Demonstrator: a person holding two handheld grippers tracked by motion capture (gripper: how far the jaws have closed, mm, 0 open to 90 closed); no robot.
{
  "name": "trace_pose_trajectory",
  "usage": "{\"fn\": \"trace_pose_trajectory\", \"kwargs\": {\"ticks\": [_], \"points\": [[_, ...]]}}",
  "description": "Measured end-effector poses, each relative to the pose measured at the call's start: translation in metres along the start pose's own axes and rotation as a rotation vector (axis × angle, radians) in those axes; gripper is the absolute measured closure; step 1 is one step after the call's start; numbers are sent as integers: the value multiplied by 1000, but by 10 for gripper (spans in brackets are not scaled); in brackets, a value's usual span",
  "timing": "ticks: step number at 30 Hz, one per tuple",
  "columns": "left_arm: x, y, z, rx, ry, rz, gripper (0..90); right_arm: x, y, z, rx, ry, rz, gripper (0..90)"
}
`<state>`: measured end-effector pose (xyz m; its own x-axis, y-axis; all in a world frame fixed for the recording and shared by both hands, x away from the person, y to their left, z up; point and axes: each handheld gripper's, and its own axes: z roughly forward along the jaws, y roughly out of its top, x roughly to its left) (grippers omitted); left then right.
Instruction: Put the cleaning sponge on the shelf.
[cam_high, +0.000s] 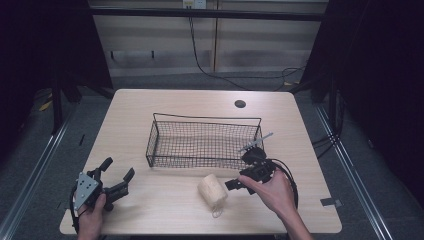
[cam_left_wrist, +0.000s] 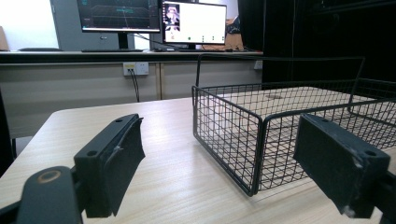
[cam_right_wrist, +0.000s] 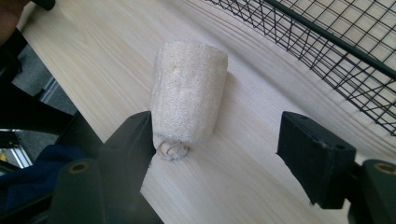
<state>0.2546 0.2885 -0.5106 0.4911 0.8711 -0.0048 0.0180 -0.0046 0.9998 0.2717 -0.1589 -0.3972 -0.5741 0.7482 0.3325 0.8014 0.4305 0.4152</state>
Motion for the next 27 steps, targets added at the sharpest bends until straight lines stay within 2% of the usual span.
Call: {"fn": "trace_pose_trajectory", "kwargs": {"ticks": [4, 7, 10, 17, 24, 27], "points": [[0, 0, 0, 0, 0, 0, 155, 2, 5, 2, 20, 22, -14, 245], [0, 0, 0, 0, 0, -1, 155, 4, 9, 6, 47, 19, -29, 245], [0, 0, 0, 0, 0, -1, 155, 6, 12, 9, 78, 16, -28, 258], [0, 0, 0, 0, 0, -1, 155, 12, 20, 16, 98, 16, -37, 305], [0, 0, 0, -1, 3, -4, 155, 21, 27, 30, 165, 21, -55, 318], [0, 0, 0, 0, 0, 0, 155, 24, 29, 34, 205, 7, -65, 318]]}}
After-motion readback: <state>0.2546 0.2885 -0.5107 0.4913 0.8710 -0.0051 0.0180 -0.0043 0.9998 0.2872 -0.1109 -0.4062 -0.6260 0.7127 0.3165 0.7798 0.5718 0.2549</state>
